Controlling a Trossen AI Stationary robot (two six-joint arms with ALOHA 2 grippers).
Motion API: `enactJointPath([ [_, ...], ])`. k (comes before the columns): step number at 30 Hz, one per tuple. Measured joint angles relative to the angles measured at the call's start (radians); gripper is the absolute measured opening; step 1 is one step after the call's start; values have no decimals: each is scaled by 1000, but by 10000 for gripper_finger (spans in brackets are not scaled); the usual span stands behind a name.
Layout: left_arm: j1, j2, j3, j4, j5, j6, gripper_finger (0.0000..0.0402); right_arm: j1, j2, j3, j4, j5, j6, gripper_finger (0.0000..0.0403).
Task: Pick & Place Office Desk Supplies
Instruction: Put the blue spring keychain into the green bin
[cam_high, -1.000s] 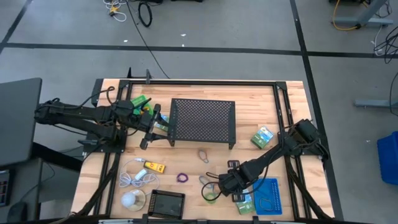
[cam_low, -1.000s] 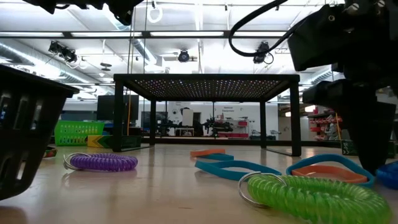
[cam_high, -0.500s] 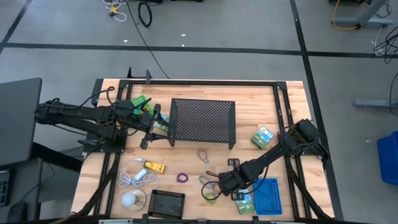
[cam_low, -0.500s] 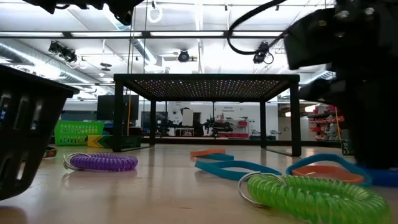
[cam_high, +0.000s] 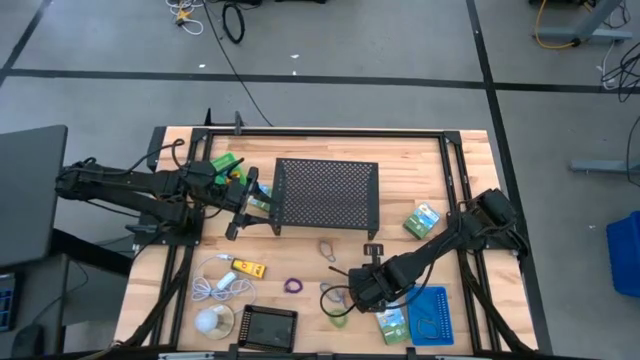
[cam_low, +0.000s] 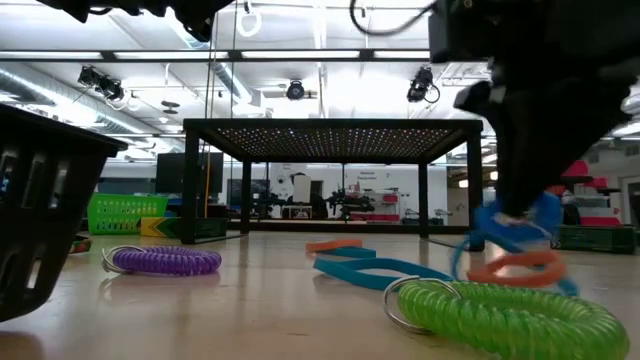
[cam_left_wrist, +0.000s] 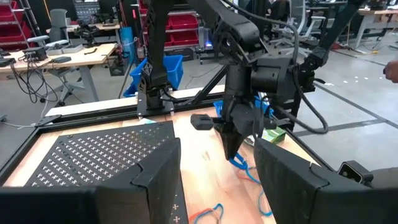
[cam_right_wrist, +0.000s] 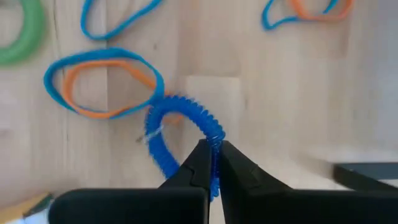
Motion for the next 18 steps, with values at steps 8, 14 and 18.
enactJointPath([
  [8,0,0,0,1,0,10,213,0,-83,11,-1,99,-15,11],
  [14,0,0,0,3,3,13,213,-13,-137,11,159,201,-128,10],
  [18,0,0,0,12,4,12,213,-39,-149,12,375,238,-305,10],
])
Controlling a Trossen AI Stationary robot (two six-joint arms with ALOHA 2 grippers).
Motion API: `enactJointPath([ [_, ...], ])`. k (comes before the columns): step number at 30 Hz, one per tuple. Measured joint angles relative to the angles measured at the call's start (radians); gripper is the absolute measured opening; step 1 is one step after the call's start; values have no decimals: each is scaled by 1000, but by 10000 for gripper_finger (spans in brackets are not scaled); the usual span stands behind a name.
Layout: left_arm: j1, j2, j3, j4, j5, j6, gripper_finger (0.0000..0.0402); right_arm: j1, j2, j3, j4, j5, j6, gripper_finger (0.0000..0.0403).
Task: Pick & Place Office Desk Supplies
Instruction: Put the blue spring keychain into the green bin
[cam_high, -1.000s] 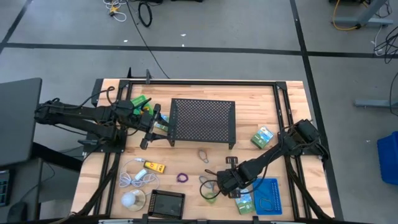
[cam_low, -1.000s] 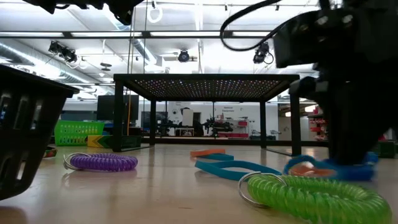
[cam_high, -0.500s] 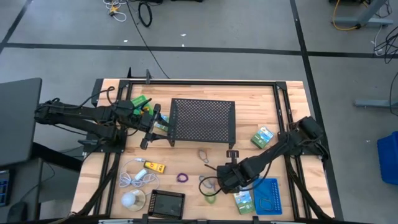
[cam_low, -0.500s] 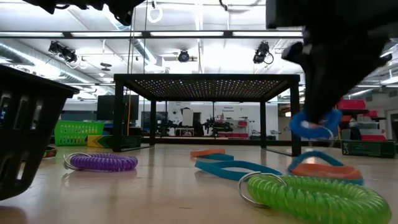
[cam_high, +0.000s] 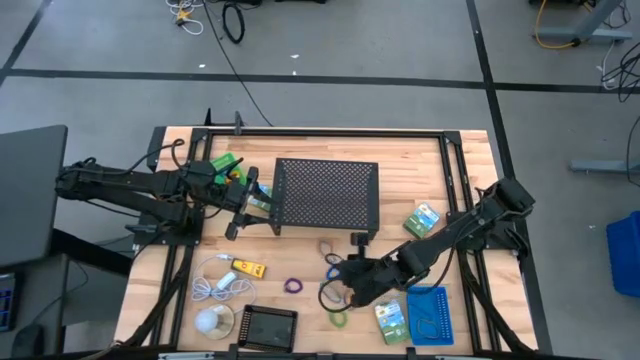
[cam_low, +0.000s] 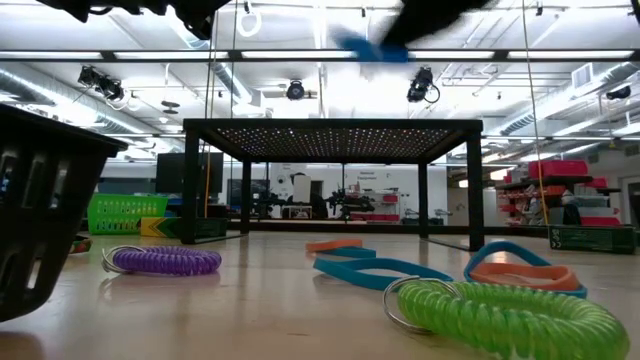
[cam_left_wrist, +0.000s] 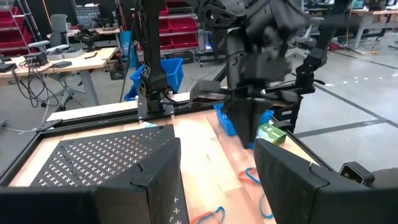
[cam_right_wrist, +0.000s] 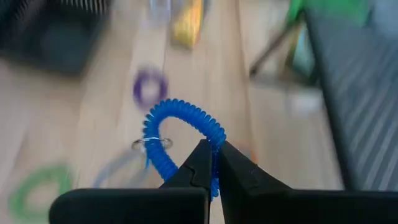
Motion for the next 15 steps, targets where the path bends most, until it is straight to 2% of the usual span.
enactJointPath([
  [6,0,11,0,37,10,-4,213,-77,0,0,324,15,-259,10],
  [15,0,81,0,144,46,-56,213,-201,0,0,615,118,-483,10],
])
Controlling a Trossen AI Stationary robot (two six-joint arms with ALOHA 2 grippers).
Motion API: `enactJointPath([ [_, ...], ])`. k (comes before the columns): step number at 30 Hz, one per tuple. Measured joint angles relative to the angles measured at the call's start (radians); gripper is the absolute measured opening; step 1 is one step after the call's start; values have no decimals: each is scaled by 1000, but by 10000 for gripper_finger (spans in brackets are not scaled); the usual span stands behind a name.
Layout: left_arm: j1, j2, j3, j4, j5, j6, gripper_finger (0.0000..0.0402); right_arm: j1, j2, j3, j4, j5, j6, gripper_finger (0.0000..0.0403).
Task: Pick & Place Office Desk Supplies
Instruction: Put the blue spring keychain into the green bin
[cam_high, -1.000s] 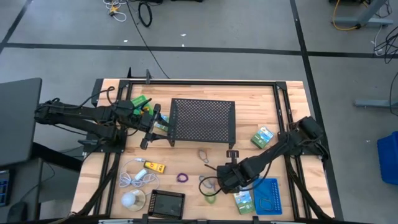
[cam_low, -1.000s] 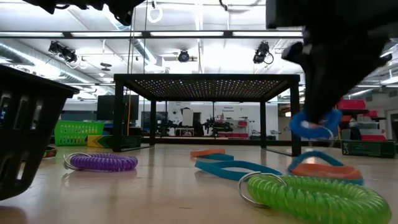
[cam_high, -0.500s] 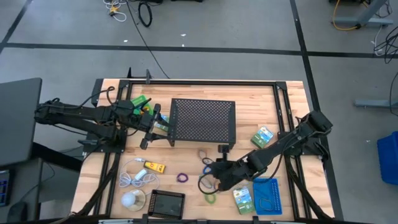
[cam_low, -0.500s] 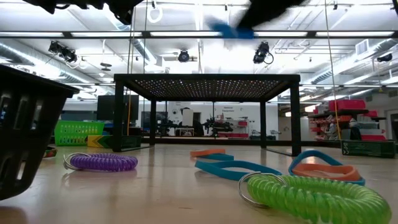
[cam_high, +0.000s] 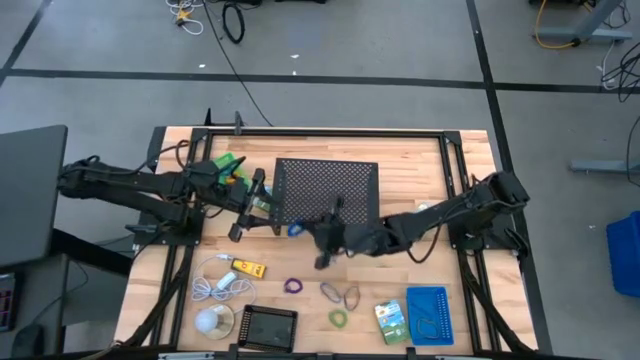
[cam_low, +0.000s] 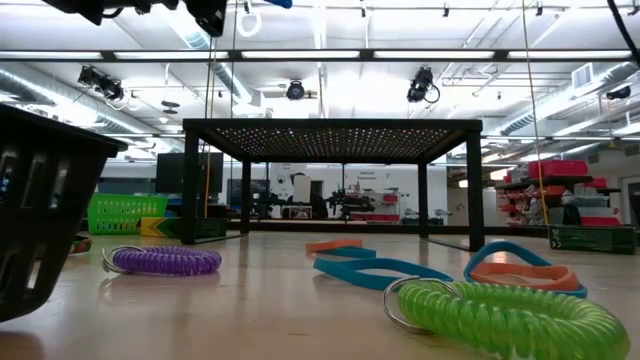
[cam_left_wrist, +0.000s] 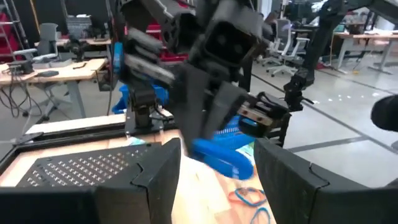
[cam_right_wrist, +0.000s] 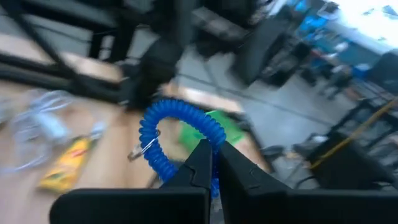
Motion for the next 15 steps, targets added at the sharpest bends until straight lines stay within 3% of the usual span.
enactJointPath([
  [10,0,86,0,136,-58,-77,213,-41,0,0,86,85,-122,10],
  [15,0,110,0,141,-160,-114,213,-38,0,0,104,136,-143,10],
])
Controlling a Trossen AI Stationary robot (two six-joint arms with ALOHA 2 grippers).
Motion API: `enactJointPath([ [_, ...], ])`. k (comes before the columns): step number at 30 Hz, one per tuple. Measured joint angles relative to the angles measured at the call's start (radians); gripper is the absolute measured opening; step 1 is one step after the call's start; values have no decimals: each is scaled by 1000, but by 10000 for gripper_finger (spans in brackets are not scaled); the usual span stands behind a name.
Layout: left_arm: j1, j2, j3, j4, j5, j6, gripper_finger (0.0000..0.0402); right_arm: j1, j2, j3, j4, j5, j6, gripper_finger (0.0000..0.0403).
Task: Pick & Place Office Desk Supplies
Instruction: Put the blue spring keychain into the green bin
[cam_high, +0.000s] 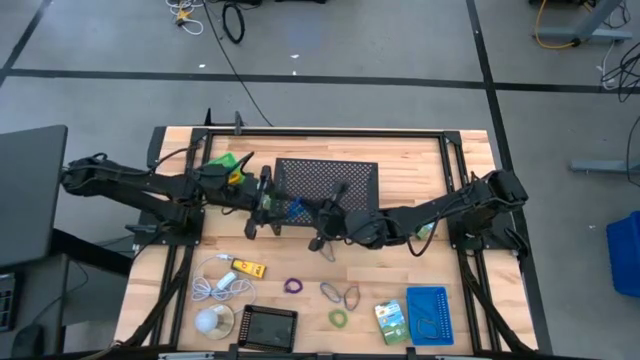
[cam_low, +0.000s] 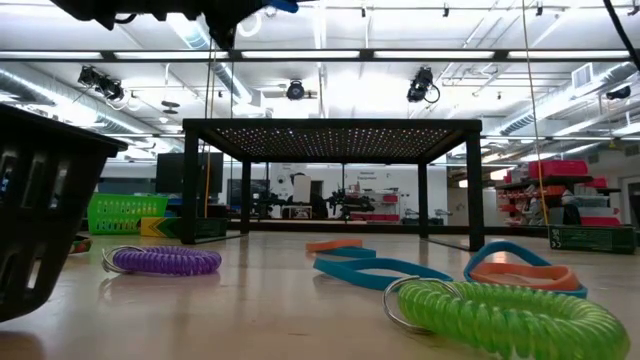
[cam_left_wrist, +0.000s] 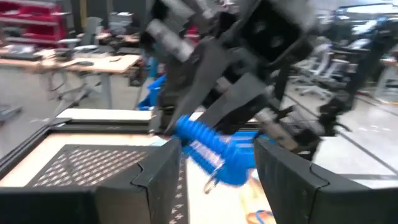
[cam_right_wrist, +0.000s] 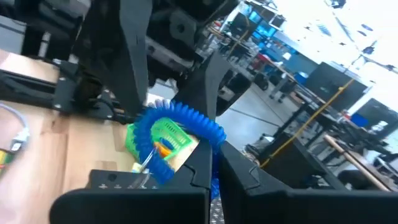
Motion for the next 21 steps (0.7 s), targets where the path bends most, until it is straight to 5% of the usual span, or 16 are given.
enactJointPath([
  [14,1,18,0,62,-97,-40,212,0,0,0,29,28,-37,10],
  [21,1,18,0,43,-104,-52,176,0,0,0,71,31,-71,10],
])
